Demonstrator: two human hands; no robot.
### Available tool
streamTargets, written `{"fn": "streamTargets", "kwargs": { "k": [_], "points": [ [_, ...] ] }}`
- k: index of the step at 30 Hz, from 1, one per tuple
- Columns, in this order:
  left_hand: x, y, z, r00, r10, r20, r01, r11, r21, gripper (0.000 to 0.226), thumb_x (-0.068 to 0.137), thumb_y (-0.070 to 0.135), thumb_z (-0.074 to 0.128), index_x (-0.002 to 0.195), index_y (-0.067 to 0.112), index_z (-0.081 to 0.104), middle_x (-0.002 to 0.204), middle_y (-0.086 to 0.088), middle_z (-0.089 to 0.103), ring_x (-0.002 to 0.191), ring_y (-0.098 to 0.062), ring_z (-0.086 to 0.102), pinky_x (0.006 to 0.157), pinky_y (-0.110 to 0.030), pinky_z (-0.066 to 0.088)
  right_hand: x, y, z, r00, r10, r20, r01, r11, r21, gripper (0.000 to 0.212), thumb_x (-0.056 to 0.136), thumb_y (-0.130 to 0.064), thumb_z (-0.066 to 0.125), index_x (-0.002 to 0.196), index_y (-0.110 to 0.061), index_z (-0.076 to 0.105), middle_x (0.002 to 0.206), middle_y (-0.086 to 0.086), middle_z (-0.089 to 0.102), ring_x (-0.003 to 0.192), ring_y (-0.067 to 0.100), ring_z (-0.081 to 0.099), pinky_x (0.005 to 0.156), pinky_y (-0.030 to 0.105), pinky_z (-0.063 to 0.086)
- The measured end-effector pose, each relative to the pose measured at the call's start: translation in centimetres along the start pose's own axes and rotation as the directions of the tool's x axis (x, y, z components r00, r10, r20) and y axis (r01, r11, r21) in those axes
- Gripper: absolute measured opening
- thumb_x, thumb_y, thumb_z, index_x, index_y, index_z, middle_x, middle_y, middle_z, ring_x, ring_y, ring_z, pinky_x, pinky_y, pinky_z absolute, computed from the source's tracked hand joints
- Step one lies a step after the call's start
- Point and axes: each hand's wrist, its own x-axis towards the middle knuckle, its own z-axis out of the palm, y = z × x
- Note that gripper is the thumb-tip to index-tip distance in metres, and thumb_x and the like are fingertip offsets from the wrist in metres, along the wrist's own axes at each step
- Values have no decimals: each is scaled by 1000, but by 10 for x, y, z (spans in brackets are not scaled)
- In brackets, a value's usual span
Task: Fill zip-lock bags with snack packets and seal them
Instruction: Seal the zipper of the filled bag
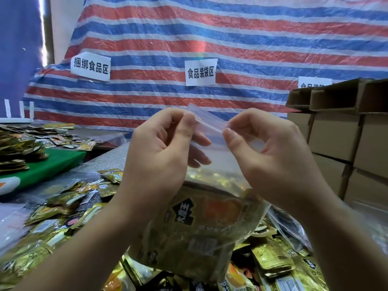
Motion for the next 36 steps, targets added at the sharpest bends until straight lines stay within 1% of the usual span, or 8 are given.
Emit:
{"fn": "streamTargets", "kwargs": {
  "k": [2,4,7,11,18,25,29,36],
  "points": [
    [-1,2,0,1000,-9,-22,9,1000,-14,19,100,23,51,92,10,62,75,-3,71,58,-21,70,54,-32,58,3,-5,-3,998,35,43,-36,999,18,10,93,-25,63,84,-22,67,74,-13,66,79,2,63,68,12,48],
    [-1,3,-1,999,-22,-32,22,1000,-12,19,99,24,52,91,11,63,76,-3,71,59,-20,70,55,-31,58,11,-10,-3,991,75,108,-73,997,-16,15,91,-34,61,84,-23,68,74,-10,67,77,5,63,67,20,50],
    [2,2,-2,998,-51,-46,50,998,-27,20,99,23,53,89,12,65,78,-4,70,62,-20,70,54,-28,57,27,-16,1,977,97,189,-91,995,-41,17,92,-35,64,81,-23,67,73,-7,66,71,6,62,63,30,50],
    [4,0,-5,995,-81,-66,78,996,-37,19,99,19,54,90,11,68,77,-6,69,63,-20,69,52,-25,54,40,-23,12,961,113,251,-112,994,-15,20,93,-38,65,78,-25,66,71,-7,66,64,5,59,55,23,46],
    [5,-5,-9,994,-35,-103,40,998,46,18,99,16,54,89,8,68,75,-6,68,63,-19,68,52,-25,55,45,-25,22,963,135,233,-137,991,-6,18,92,-29,67,74,-24,65,65,-10,64,57,-1,55,50,12,40],
    [7,-1,-12,995,-1,-96,12,993,121,20,98,22,55,88,11,68,72,-4,67,63,-15,66,53,-24,54,48,-32,17,960,134,244,-121,990,-67,19,92,-27,67,73,-25,65,64,-10,63,55,0,55,48,12,40],
    [6,3,-12,992,63,-106,-41,979,198,19,99,21,55,86,15,68,71,-2,66,66,-18,63,58,-39,52,50,-34,14,959,153,239,-144,988,-58,20,89,-27,70,69,-23,67,58,-11,63,55,-4,56,45,11,39],
    [5,2,-13,968,119,-220,-76,978,193,23,99,21,57,80,15,68,68,-2,65,59,-22,57,52,-41,45,52,-36,11,952,169,254,-156,985,-71,22,90,-33,70,72,-22,68,57,-8,64,50,-1,55,41,13,38]
  ]
}}
